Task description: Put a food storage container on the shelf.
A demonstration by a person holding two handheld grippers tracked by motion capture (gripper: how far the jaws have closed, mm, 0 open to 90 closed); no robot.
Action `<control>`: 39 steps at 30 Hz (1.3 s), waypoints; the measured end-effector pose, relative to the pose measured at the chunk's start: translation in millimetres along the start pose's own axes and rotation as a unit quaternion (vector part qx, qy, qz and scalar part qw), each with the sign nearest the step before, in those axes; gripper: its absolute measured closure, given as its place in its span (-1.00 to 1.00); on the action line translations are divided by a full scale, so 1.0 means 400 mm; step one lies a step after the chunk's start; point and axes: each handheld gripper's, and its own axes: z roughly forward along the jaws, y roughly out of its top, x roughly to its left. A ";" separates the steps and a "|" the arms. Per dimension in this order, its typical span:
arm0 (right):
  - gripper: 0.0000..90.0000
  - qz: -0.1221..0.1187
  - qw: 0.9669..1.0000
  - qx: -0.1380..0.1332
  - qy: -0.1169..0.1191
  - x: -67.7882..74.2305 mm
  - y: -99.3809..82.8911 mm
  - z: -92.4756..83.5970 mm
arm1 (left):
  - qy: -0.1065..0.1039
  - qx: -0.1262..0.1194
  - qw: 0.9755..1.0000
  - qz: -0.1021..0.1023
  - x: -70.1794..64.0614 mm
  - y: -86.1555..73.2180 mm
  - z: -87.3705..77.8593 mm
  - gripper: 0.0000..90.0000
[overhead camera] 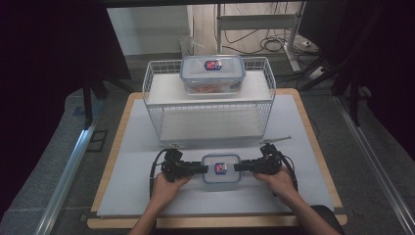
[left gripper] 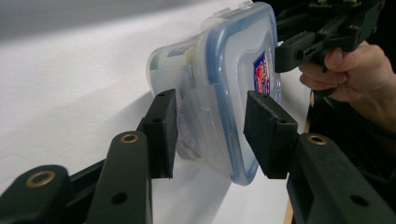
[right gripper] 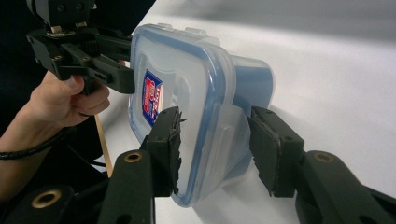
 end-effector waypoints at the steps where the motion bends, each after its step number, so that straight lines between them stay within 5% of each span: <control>1: 0.22 -0.002 1.000 0.000 -0.001 0.002 -0.001 -0.002 | 0.000 -0.001 1.000 0.000 -0.002 0.001 0.000 0.25; 20: 0.23 -0.002 1.000 -0.027 0.004 0.019 0.018 -0.025 | 0.001 -0.022 1.000 0.016 -0.025 0.040 -0.027 0.27; 28: 0.25 -0.029 0.998 -0.047 0.008 0.060 0.072 -0.047 | 0.007 -0.041 0.999 0.035 -0.053 0.089 -0.076 0.27; 39: 0.25 -0.076 0.994 -0.075 0.005 0.151 0.208 -0.102 | 0.017 -0.073 0.995 0.067 -0.115 0.220 -0.171 0.27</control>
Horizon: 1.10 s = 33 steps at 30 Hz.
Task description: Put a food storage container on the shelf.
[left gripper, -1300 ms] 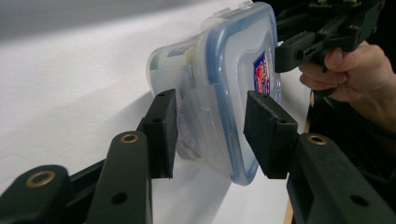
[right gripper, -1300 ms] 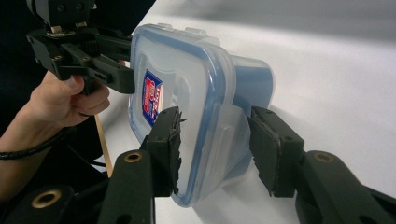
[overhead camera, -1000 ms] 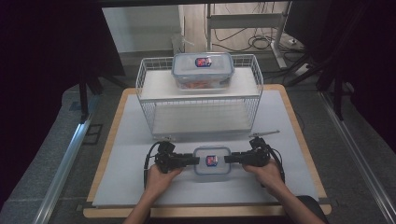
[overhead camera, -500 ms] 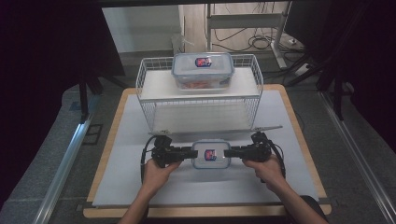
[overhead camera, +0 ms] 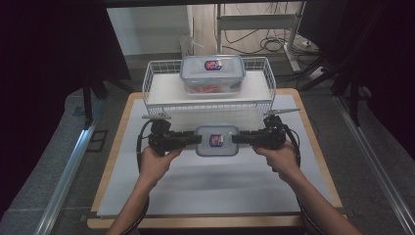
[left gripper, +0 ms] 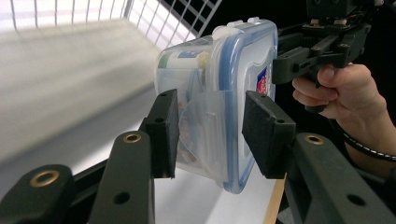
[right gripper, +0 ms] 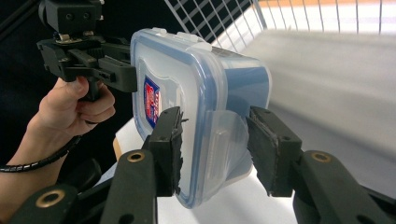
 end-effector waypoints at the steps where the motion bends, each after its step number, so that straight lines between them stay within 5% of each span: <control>1: 0.25 -0.003 1.000 -0.002 -0.001 0.003 0.009 -0.002 | -0.002 -0.003 1.000 0.000 0.000 0.012 -0.004 0.27; 20: 0.25 -0.031 0.999 -0.040 -0.002 0.051 0.225 -0.051 | 0.012 -0.047 0.999 0.025 -0.035 0.230 -0.071 0.26; 33: 0.25 -0.029 0.998 -0.056 -0.006 0.054 0.338 -0.054 | 0.006 -0.073 0.997 0.005 -0.009 0.335 -0.091 0.26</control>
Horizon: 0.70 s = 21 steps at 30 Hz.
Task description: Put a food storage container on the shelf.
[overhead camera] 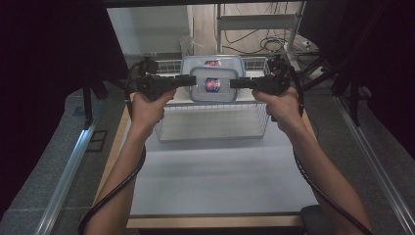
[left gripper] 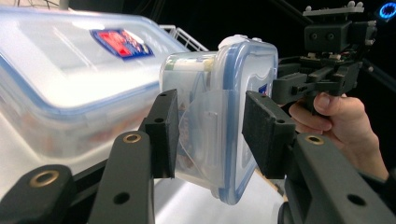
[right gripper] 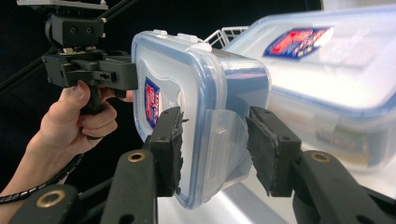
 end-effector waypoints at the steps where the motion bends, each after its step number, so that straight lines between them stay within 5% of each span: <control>1: 0.25 0.000 1.000 -0.001 -0.001 -0.001 0.008 0.001 | -0.001 -0.002 1.000 -0.002 0.003 0.007 0.000 0.26; 21: 0.21 0.020 1.000 -0.005 -0.020 -0.073 0.134 0.034 | 0.014 -0.026 0.999 -0.038 0.065 0.097 0.052 0.26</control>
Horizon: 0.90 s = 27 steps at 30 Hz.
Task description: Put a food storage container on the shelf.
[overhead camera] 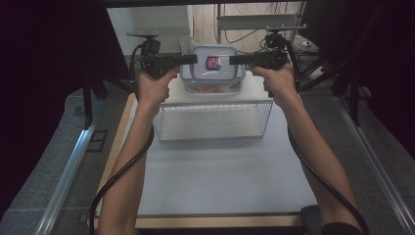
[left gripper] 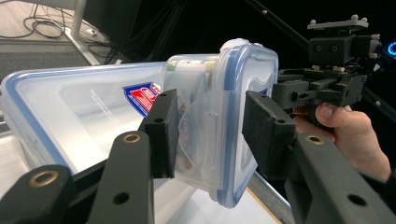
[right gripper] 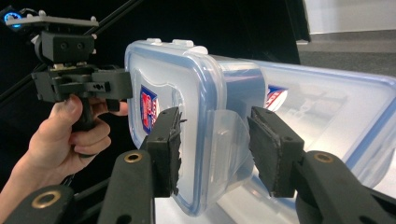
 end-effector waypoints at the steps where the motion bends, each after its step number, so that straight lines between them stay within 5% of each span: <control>1: 0.21 0.001 1.000 0.000 0.000 -0.003 0.002 0.001 | 0.000 0.001 1.000 -0.001 0.004 0.001 0.004 0.26; 10: 0.20 0.025 1.000 -0.005 0.003 -0.033 0.013 0.013 | 0.006 0.001 1.000 -0.014 0.020 0.008 0.018 0.25; 14: 0.21 0.025 1.000 -0.007 -0.002 -0.038 0.014 0.021 | 0.036 0.008 0.999 -0.008 0.017 0.017 0.028 0.19; 24: 0.12 0.022 0.999 -0.014 -0.021 -0.045 0.018 0.035 | 0.064 0.016 0.998 -0.003 0.017 0.022 0.050 0.08; 27: 0.09 0.013 0.999 -0.014 -0.045 -0.046 0.018 0.037 | 0.081 0.020 0.997 0.009 0.013 0.023 0.054 0.00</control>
